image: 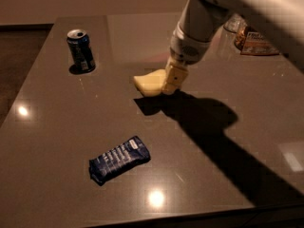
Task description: Move sponge near rxbar blueberry
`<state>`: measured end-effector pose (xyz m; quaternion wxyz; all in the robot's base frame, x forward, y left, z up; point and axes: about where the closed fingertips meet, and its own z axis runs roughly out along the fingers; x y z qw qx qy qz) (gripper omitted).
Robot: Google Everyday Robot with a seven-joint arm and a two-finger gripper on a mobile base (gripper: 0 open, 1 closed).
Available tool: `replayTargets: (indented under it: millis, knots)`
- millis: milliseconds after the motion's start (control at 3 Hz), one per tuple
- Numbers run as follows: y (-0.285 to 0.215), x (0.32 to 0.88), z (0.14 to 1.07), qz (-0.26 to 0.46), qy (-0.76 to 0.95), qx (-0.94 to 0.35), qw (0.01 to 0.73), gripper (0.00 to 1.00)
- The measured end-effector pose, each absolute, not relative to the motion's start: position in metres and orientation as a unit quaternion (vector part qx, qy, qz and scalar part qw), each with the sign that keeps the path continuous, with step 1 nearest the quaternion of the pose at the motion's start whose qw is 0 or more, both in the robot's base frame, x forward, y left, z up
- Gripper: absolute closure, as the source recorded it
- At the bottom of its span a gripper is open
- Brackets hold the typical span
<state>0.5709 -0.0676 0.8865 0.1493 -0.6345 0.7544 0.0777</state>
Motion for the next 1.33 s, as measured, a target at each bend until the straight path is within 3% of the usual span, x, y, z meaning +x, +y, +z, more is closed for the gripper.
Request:
replayTargets:
  millis: [333,667,1333]
  knots:
    - [-0.066,0.519,0.905,0.083,0.742,-0.647,0.154,1.0]
    - [-0.06,0.475,0.908,0.075,0.731,-0.661,0.153,1.0]
    - [-0.048,0.419,0.895,0.064,0.722,-0.675,0.141,0.59]
